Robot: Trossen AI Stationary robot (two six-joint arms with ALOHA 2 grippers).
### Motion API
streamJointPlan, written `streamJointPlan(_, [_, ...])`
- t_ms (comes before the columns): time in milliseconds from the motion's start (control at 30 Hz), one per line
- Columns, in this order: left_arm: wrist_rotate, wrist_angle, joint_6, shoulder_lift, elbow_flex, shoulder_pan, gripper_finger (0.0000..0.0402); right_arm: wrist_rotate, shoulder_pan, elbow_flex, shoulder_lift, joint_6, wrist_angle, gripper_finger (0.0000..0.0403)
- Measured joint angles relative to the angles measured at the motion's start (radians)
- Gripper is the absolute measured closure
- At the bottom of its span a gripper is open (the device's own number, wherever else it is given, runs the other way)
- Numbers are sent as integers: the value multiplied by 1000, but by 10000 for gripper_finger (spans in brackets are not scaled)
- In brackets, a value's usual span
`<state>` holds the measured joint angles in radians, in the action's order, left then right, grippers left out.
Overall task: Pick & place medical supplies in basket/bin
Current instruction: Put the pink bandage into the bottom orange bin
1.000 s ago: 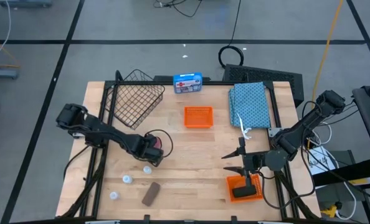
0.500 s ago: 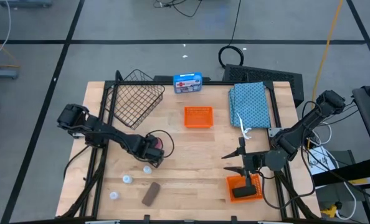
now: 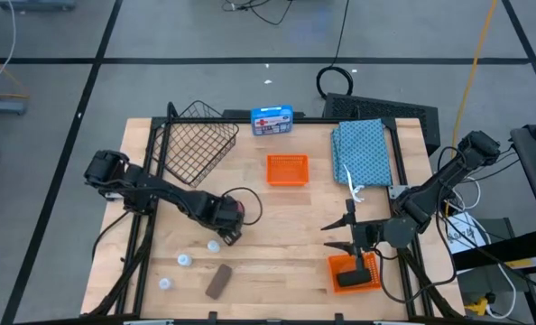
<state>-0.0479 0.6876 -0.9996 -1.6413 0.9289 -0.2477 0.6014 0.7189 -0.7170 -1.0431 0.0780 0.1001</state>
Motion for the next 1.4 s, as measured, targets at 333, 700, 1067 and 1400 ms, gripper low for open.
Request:
streamJointPlan(333, [-3,-1,300,0,215,5,279,0,0,0,0,-6,0,232])
streamJointPlan(700, [-5,-107,636,1,372,4,276,0,0,0,0,-13,0,232])
streamJointPlan(1067, [0,-167,707,1,376,4,275,81,-8,58,0,-8,74,232])
streamJointPlan(1400, [54,-168,706,1,376,5,275,64,-129,191,-17,102,382,232])
